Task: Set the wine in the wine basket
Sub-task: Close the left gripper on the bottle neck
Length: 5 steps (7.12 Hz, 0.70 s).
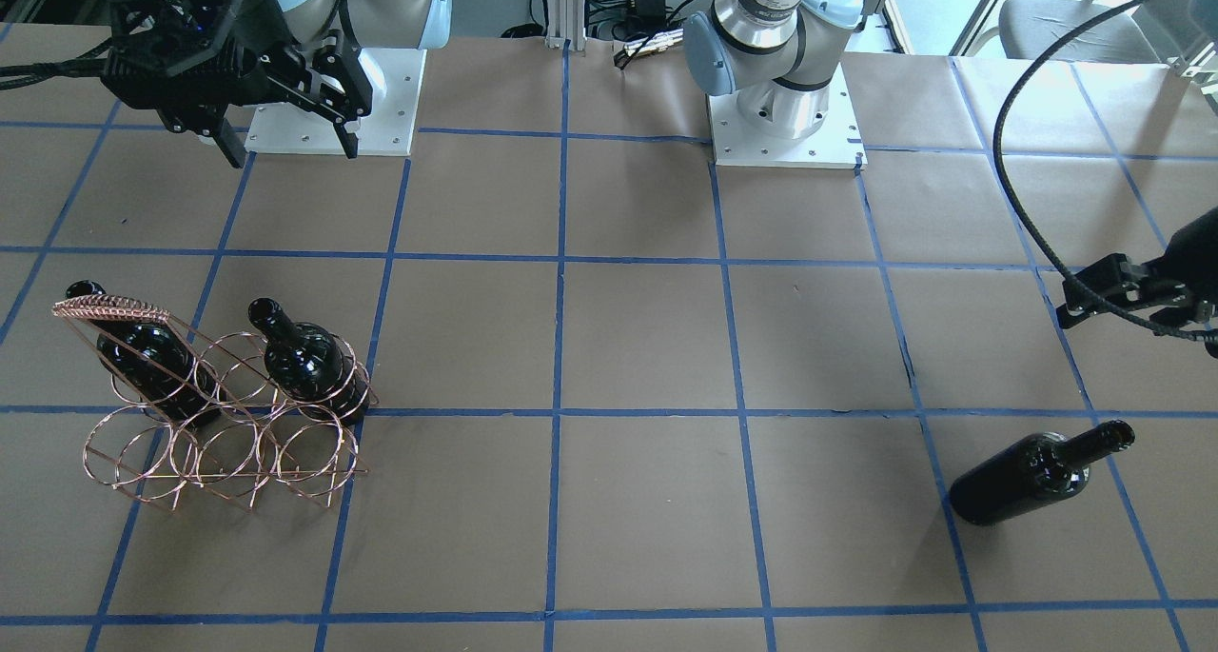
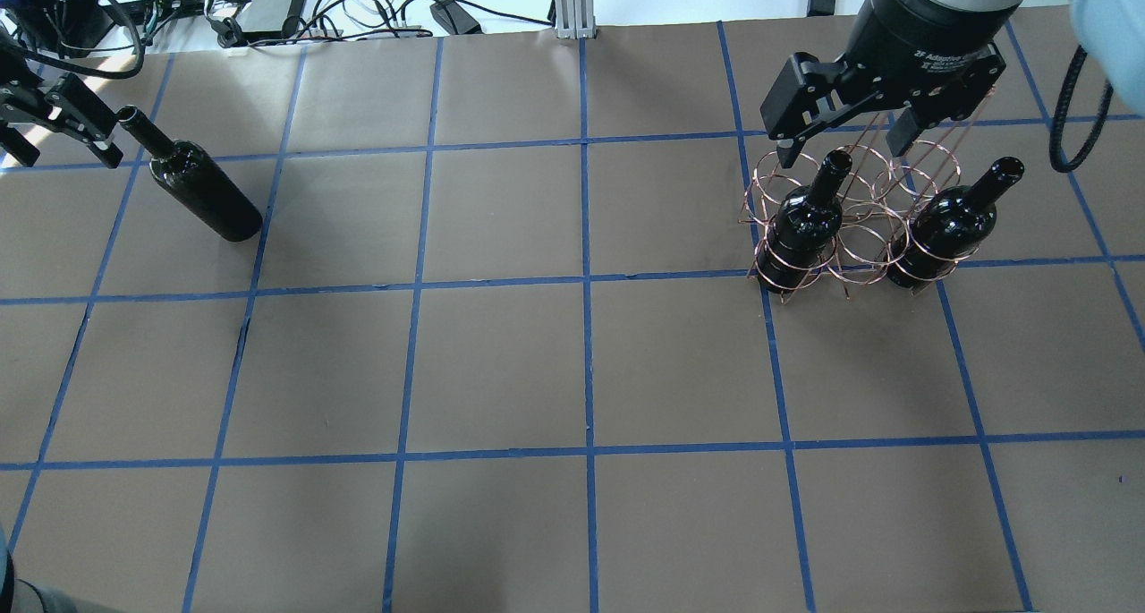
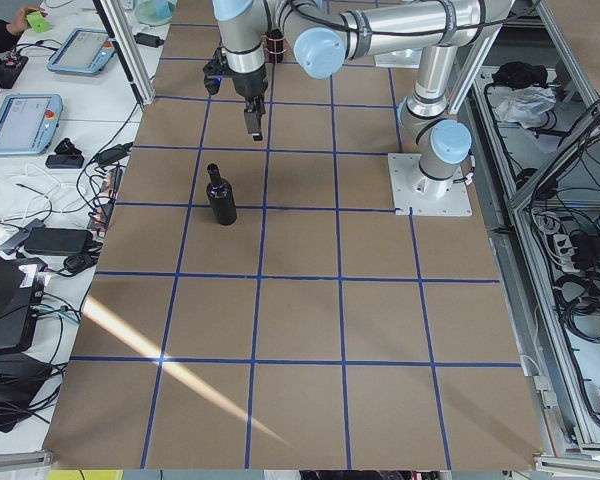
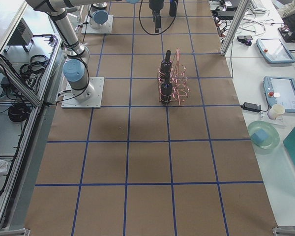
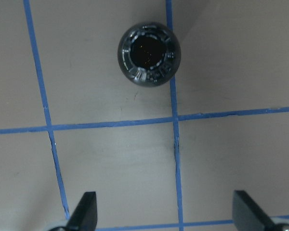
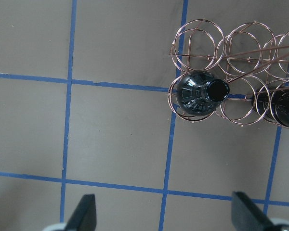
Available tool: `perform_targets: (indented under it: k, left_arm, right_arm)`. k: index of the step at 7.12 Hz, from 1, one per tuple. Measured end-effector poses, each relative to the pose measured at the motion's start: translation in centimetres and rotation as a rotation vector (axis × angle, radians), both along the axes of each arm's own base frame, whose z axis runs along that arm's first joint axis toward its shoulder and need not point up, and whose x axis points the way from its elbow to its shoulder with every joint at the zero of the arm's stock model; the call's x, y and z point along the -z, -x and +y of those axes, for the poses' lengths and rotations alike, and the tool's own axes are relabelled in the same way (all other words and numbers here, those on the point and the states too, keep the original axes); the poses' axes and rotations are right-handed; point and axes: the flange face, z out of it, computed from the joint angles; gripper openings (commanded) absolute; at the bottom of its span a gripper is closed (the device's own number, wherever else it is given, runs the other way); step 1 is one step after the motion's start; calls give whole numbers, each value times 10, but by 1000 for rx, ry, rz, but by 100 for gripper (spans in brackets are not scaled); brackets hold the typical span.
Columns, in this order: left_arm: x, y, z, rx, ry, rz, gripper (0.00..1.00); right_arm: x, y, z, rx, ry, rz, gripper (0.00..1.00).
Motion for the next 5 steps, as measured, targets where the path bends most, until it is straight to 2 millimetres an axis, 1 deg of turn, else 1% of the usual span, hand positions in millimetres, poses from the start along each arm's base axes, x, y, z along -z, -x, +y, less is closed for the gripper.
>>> perform_targets:
  k: [3,5]
  left_arm:
    - [36,-7,-37,119,84,10,100]
    - [51,-5,-52,135,122,35,100]
  right_arm:
    - [3,0,0,0,-4,-1,100]
    - [4,0,0,-1,-6,-2,100]
